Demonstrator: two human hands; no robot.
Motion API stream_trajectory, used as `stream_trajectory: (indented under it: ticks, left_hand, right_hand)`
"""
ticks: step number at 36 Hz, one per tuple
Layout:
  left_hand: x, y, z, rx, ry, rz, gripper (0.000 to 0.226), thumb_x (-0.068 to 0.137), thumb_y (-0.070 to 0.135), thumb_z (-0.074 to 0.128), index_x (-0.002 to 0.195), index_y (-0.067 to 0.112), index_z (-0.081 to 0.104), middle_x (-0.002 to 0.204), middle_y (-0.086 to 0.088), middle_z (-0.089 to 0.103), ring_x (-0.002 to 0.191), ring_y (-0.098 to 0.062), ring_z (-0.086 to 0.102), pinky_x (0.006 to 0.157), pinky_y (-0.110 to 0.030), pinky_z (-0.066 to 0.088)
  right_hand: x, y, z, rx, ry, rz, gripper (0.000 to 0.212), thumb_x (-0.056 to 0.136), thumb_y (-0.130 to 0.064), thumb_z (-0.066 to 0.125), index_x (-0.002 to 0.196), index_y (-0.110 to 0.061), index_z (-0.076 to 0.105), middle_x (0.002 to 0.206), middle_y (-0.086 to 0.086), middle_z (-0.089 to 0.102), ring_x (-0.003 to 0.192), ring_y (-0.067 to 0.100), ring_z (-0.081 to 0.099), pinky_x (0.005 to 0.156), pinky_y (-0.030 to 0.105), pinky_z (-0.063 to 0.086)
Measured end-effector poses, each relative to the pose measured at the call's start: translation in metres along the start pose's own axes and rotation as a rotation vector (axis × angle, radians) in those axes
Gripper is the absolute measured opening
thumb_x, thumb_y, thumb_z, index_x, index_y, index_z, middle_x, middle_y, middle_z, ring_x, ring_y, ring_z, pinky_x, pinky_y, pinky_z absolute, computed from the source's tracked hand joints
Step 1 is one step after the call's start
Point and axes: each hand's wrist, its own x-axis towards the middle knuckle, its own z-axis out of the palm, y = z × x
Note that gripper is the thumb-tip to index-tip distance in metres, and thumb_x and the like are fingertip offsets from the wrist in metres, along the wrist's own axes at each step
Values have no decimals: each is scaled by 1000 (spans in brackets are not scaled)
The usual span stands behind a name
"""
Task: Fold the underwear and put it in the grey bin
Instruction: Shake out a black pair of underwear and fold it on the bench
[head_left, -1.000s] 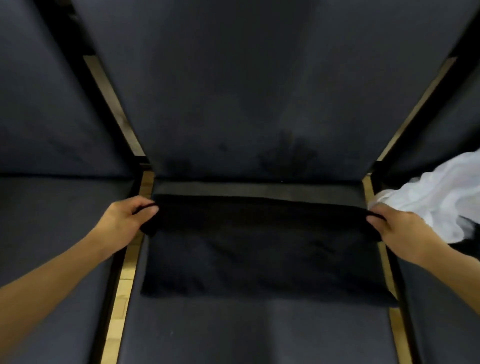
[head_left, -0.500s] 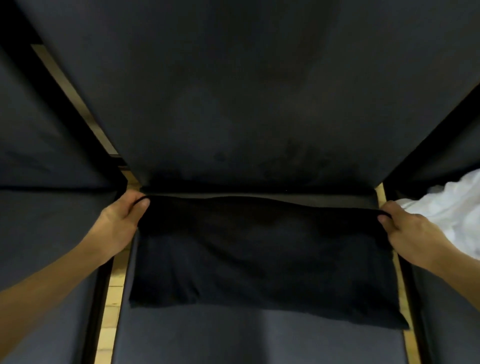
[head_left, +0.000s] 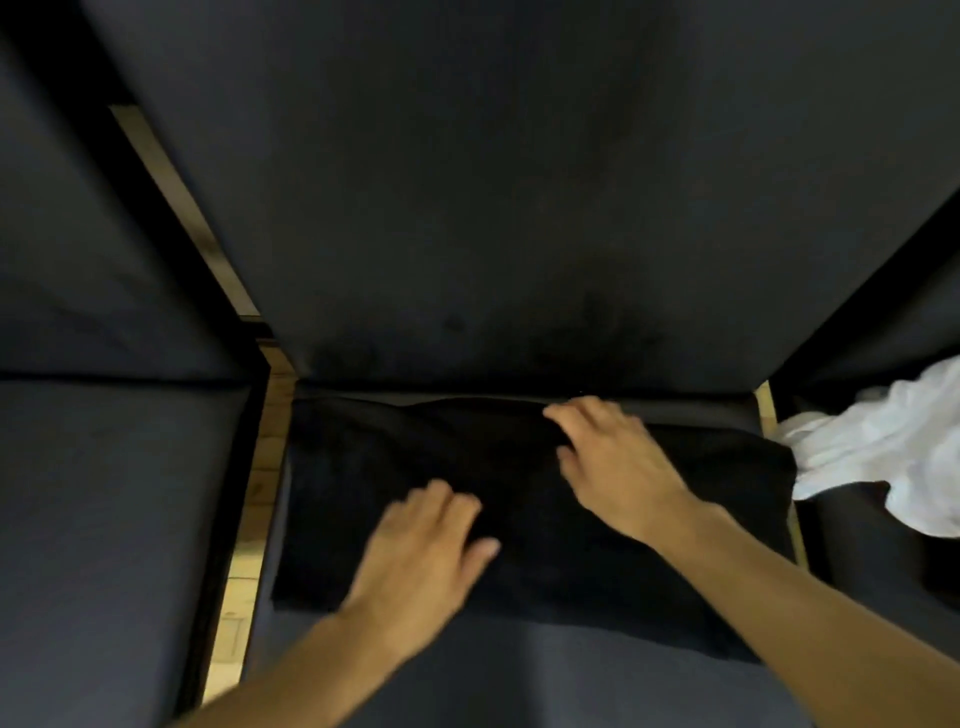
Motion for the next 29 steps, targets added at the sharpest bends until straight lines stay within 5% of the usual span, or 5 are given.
stream_trajectory:
  ticks: [8,14,18,23,29]
  left_hand:
    - [-20,-10,5,183,-80,-64,59,44,43,91,92,16,68,87,-7,59,69,-27,58,56,-40,50]
    - [-43,-3,-13,164,-78,-568,70,61,36,86,117,11,53,112,-10,54,97,-31,55,78,-48,48]
    - [-68,13,-11,-231,-130,-881,57,87,39,61,128,12,33,123,-4,46,113,-22,49,90,-38,47]
    - [-79,19,-8,-662,-193,-1093,50,85,28,69,121,9,40,105,-7,59,92,-24,59,76,-32,49]
    - [-79,6,-12,-1001,-305,-1134,25,76,15,78,100,12,70,94,-6,72,84,-21,68,77,-31,54]
  right_hand:
    - [-38,-8,14,-40,-147,302,50,90,-13,54,136,-16,32,130,4,45,119,23,46,93,31,43]
    - [-114,-43,34,208,-591,577,81,90,-31,59,146,-5,7,135,11,49,122,26,52,96,33,42]
    - [-133,-59,38,445,-392,676,53,89,-38,60,124,-14,29,123,3,50,112,21,55,86,33,47]
    - [-127,-70,46,791,-206,880,58,86,-37,66,121,-7,30,102,4,49,93,21,53,81,32,48]
    - [-122,-72,54,796,-273,886,38,82,-35,70,89,-9,44,98,5,59,89,21,60,76,33,53]
